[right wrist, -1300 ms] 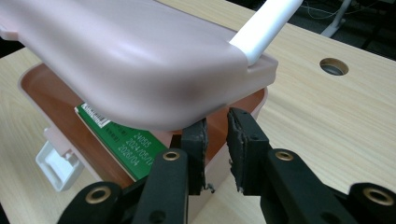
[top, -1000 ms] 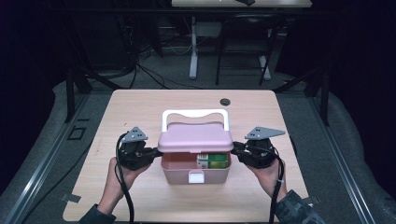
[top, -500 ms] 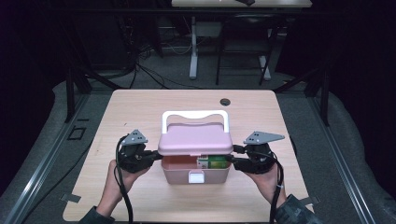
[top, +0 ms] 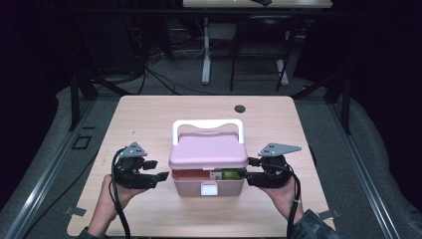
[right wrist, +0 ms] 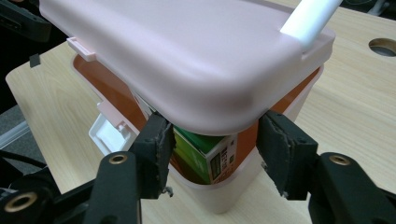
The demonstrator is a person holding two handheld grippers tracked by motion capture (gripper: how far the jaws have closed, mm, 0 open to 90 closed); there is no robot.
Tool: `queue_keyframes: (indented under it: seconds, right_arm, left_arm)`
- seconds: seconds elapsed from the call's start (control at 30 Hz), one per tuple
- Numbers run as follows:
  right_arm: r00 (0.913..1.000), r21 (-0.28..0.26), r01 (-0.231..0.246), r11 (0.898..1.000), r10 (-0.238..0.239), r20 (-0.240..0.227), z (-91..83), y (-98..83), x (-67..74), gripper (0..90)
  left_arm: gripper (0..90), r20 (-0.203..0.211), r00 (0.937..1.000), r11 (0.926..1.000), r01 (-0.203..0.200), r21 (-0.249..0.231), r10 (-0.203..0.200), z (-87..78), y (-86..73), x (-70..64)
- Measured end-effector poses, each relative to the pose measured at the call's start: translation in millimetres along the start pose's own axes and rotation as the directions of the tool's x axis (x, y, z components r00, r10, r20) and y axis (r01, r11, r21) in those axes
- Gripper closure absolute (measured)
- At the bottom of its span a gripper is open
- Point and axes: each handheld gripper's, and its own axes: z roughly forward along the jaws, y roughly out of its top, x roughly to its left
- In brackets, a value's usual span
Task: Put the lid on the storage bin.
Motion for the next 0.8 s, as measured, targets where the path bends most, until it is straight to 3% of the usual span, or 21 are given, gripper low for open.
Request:
queue_keyframes:
  seconds: [0.13,0.33,0.5,0.8]
  right_arm:
    - [1.0000,0.010,-0.003,1.000,0.003,-0.008,2.0,-1.7,0.5,41.3]
    - [0.9999,0.010,-0.006,1.000,0.006,-0.012,3.4,-3.2,1.0,36.4]
    - [1.0000,0.019,0.000,1.000,0.001,-0.008,4.1,-4.2,1.9,33.1]
    - [1.0000,0.048,0.003,0.999,-0.003,-0.007,7.8,-8.9,4.0,33.5]
  left_arm:
    - [17.4,-0.075,0.9972,0.9994,0.012,0.033,-0.009,0.6,-8.5,11.4]
    - [0.2,-0.131,0.9913,0.9957,0.026,0.089,-0.014,18.7,-20.6,26.5]
    - [0.2,-0.147,0.9891,0.9918,0.029,0.124,-0.011,34.4,-29.1,32.4]
    - [0.2,-0.139,0.9902,0.9850,0.017,0.172,0.007,43.6,-32.5,31.9]
